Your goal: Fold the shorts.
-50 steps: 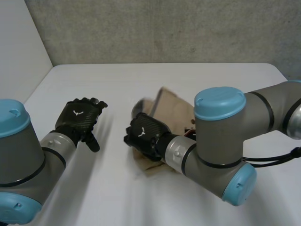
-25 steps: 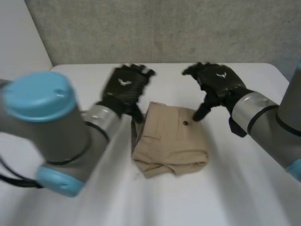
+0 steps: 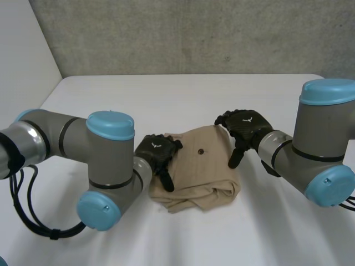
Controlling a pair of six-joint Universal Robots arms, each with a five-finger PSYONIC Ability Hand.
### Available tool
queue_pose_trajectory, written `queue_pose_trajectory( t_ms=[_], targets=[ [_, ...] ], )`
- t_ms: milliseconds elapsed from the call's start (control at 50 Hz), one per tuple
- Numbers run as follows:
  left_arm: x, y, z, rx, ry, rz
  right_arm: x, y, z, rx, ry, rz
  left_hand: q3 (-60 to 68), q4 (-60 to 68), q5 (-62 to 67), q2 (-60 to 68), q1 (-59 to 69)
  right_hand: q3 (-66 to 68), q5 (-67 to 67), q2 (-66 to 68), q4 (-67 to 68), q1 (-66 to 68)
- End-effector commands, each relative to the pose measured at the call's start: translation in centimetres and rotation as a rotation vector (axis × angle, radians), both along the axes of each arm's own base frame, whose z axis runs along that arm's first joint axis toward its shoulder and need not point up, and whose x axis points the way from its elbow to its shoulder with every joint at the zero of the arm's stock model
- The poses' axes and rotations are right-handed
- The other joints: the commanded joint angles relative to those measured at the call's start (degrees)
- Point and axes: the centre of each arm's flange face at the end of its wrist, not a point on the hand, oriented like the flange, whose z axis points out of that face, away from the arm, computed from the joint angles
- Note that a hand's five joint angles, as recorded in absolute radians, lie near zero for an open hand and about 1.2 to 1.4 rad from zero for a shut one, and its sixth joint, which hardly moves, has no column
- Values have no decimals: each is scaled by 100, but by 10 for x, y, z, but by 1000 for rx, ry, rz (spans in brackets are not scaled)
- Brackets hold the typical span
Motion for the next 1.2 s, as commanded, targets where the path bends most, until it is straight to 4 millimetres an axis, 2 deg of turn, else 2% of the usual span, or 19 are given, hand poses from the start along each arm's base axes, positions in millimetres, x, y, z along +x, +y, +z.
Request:
queue_pose_trajectory(
  t_ms=[20, 220, 360, 380, 440, 480, 500, 520, 540, 580, 620, 640, 680, 720, 760, 780, 840, 880, 1200],
  targets=[
    [6, 5, -3, 24, -28, 12, 2, -1, -21, 36, 72, 25, 32, 91, 0, 112, 78, -167, -335, -196, -280, -109],
    [15, 14, -14, 41, -112, 34, 2, -9, -39, 45, 150, 25, 16, 74, -17, 95, 61, -167, -335, -196, -280, -109],
    [16, 13, -9, 18, -125, 40, -1, -7, -33, 41, 180, 14, -1, 57, -34, 78, 44, -167, -335, -196, -280, -109],
    [15, 13, 6, -9, -98, 39, -1, -6, -25, 28, 172, 13, -1, 57, -34, 78, 44, -167, -335, -196, -280, -109],
    [14, 13, 18, -35, -75, 38, -1, -6, -14, 7, 155, 10, -18, 41, -51, 61, 27, -167, -335, -196, -280, -109],
    [13, 16, 47, -91, -24, 32, 0, -4, 13, -58, 108, 4, -35, 24, -68, 44, 10, -167, -335, -196, -280, -109],
    [13, 16, 47, -91, -24, 32, 0, -4, 14, -58, 107, 4, -35, 24, -68, 44, 10, -167, -335, -196, -280, -109],
    [12, 18, 55, -108, -10, 29, -1, -3, 30, -90, 63, -12, -35, 24, -68, 44, 10, -167, -335, -196, -280, -109],
    [13, 22, 80, -160, 35, 27, -4, -5, 59, -152, -40, -51, -52, 7, -84, 28, -6, -167, -335, -196, -280, -109],
    [14, 22, 88, -178, 48, 34, -6, -7, 69, -173, -79, -69, -69, -10, -101, 11, -23, -167, -335, -196, -280, -109],
    [19, 24, 111, -226, 87, 44, -10, -4, 95, -230, -184, -103, -102, -43, -135, -23, -57, -167, -335, -196, -280, -109],
    [20, 25, 118, -241, 101, 47, -10, -4, 95, -230, -184, -103, -102, -44, -135, -23, -57, -167, -335, -196, -280, -109],
    [31, 20, 139, -289, 132, 85, -16, 3, 123, -286, -282, -145, -102, -44, -135, -23, -57, -167, -335, -196, -280, -109],
    [43, 13, 152, -315, 147, 125, -23, 7, 138, -319, -311, -181, -119, -60, -152, -40, -74, -167, -335, -196, -280, -109],
    [56, 5, 164, -340, 164, 170, -26, 7, 142, -332, -313, -198, -102, -44, -135, -23, -57, -167, -335, -196, -280, -109],
    [75, -3, 182, -362, 210, 233, -36, 5, 151, -359, -312, -249, -86, -27, -118, -6, -40, -167, -335, -196, -280, -109],
    [87, -8, 191, -360, 242, 277, -40, 4, 153, -364, -309, -267, -69, -10, -101, 11, -23, -167, -335, -196, -280, -109],
    [109, -15, 200, -336, 271, 354, -49, 5, 157, -355, -282, -299, -69, -10, -101, 11, -23, -167, -335, -196, -280, -109],
    [114, -6, 197, -226, 340, 318, -56, 10, 154, -304, -200, -318, -169, -111, -202, -90, -124, -167, -335, -196, -280, -109]
  ],
)
